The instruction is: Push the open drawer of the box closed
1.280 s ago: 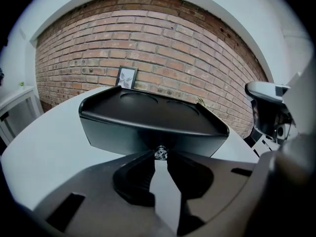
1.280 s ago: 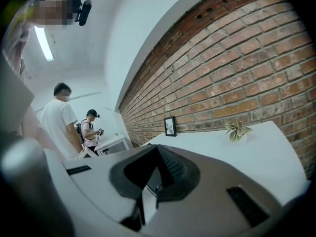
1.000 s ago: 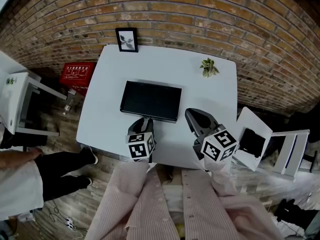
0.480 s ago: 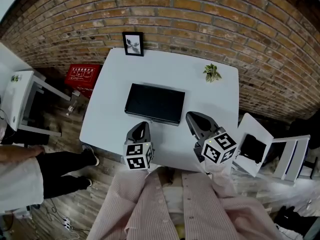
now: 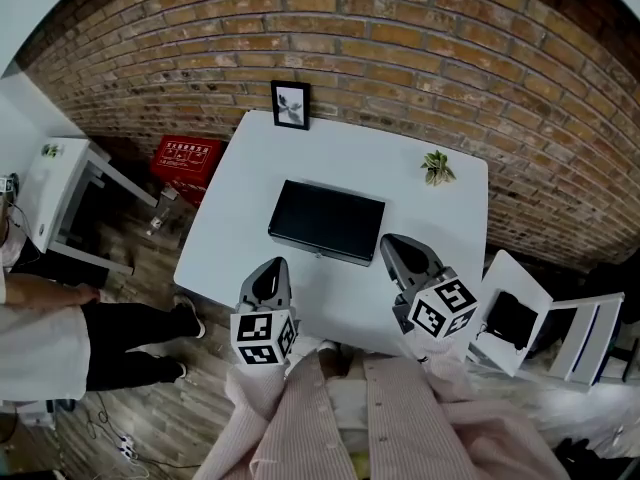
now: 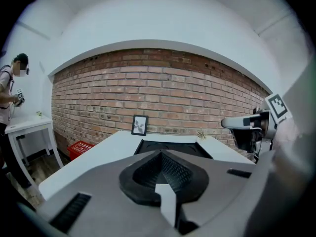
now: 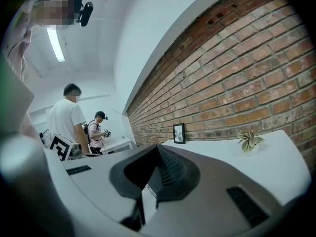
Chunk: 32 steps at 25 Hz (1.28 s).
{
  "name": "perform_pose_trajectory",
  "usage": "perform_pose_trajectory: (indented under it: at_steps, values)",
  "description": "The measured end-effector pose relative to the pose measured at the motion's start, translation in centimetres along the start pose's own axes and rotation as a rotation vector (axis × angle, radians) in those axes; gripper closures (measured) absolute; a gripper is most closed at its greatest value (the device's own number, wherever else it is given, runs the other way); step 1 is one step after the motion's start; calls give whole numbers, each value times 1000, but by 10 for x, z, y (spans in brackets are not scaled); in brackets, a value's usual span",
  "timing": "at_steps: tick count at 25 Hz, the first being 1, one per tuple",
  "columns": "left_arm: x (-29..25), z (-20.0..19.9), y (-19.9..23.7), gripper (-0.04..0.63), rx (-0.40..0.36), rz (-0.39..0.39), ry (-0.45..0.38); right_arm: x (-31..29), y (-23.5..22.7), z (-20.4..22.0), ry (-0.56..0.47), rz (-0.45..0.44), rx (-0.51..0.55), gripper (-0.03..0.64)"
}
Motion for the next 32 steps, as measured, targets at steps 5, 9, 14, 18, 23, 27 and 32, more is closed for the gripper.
perform_pose_trajectory:
  at_steps: [5,9,14,18,23,27,32]
  values:
    - [18,-19,10,600,6,-31,-69,0,4,-4,-34,-1,14,614]
    - [34,-28,18,600,17,-54,-109,3,5,-7,-49,4,22,614]
    - [52,-37,25,600,27,-80,-157,8,7,-9,-66,8,16,614]
    - [66,-42,28,600,15,-101,-189,11,6,-14,-86,10,16,614]
    - [75,-48,30,600,1,-121,-217,13,5,-22,-106,7,38,614]
    - [79,-53,29,600,-20,-126,-227,13,5,-27,-116,1,57,614]
    - [83,-54,29,600,-28,-141,-227,13,8,-31,-121,2,62,614]
Point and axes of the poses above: the fingertips, and each gripper's own axes: x backward along the fingers, y to its left, z out of its underside, the point moved 9 cm from there along x, backward along the fingers, and after that the axes turned 7 degrees about -y, right-handed, at the moved point
